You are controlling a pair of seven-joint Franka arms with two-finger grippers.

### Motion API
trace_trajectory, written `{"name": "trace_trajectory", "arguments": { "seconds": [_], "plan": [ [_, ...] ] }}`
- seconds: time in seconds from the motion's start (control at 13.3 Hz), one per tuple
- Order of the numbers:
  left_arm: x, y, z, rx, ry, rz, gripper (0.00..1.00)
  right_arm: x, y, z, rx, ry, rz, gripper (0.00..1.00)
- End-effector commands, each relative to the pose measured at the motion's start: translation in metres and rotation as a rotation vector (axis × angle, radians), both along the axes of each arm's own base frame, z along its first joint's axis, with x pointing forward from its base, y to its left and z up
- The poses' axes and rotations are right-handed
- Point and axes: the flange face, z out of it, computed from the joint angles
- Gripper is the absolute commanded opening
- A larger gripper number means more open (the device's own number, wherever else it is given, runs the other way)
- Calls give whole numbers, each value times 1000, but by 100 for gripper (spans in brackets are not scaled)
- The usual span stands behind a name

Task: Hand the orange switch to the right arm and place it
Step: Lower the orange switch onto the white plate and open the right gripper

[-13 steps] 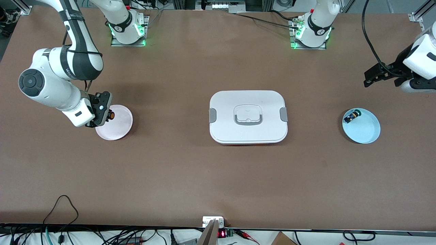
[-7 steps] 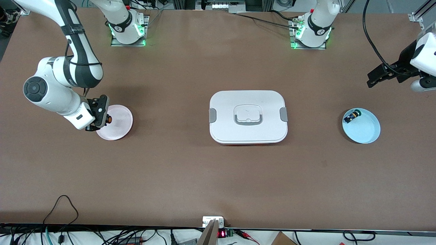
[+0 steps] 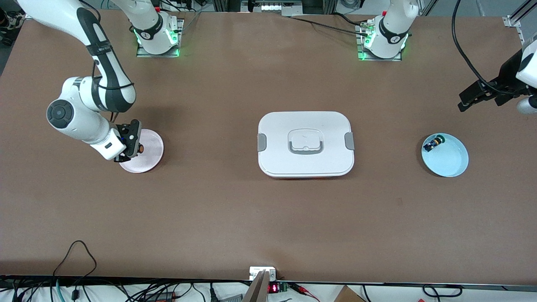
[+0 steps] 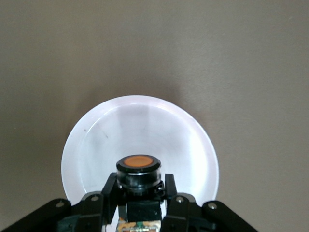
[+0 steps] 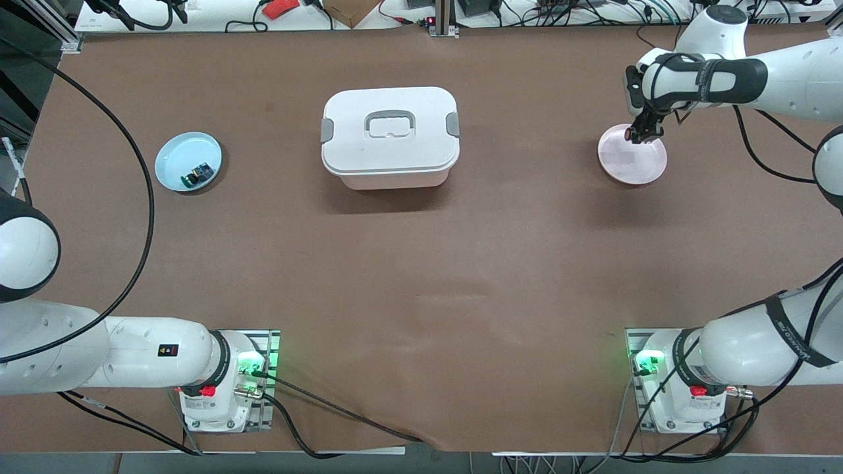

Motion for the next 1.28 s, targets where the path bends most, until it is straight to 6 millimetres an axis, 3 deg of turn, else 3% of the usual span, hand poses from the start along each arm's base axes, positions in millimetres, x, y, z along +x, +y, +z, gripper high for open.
{"name": "trace_trajectory", "arguments": {
  "seconds": [0.0,0.23,0.68,0.75,0.83,0.9,1.21],
  "plan": [
    [-1,3,1,-43,-8,-13,100,-13,-5,-15,-4,-27,22,25],
    [-1,4,0,-46,-5,-14,100,-19,-5,-33,-4,-40,23,25],
    [-1,9,-2,-46,-1,-11,100,-22,-6,-43,-4,-43,22,26],
    [-1,9,-2,-46,-1,-11,100,-22,-6,-44,-4,-41,20,31],
    [-1,9,-2,-46,-1,-12,100,-22,-7,-46,-3,-38,7,50],
    [-1,10,-2,-47,-1,-15,100,-22,-14,-45,-4,-35,-13,99],
    [0,9,-2,-55,-3,-20,100,-12,-16,-23,2,-76,-77,100]
  ]
}}
